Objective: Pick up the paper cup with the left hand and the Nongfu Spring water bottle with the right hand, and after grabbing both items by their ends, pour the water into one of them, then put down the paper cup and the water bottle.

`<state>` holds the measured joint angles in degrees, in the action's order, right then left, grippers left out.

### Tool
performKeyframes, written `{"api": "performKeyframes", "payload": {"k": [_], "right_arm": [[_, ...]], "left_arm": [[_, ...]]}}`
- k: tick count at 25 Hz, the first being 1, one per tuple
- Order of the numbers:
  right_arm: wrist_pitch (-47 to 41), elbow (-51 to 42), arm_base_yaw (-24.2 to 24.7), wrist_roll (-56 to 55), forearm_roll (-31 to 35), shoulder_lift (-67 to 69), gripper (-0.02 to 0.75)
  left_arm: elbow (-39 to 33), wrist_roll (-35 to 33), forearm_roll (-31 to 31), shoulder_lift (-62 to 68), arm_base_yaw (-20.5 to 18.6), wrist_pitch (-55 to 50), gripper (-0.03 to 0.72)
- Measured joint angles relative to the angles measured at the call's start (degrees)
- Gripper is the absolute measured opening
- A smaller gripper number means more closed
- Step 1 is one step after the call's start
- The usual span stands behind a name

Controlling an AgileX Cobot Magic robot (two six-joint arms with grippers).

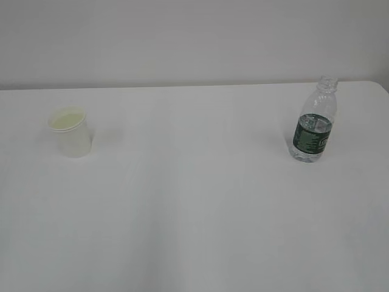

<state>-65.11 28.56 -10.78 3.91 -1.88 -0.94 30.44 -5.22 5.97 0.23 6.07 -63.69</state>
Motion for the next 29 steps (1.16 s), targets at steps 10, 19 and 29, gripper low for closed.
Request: {"api": "performKeyframes", "payload": {"k": [10,19,29], "right_arm": [[0.0,0.0,6.1,0.0,0.1,0.0,0.586],[0.0,0.0,7.1,0.0,0.1,0.0,0.586],[0.0,0.0,7.1,0.0,0.1,0.0,0.586]], "left_arm": [[0.0,0.0,0.2,0.0,-4.3,0.0,0.524],[0.0,0.0,0.3,0.0,-6.5,0.0,0.524],[0.0,0.0,0.7,0.0,-6.5,0.0,0.524]]}}
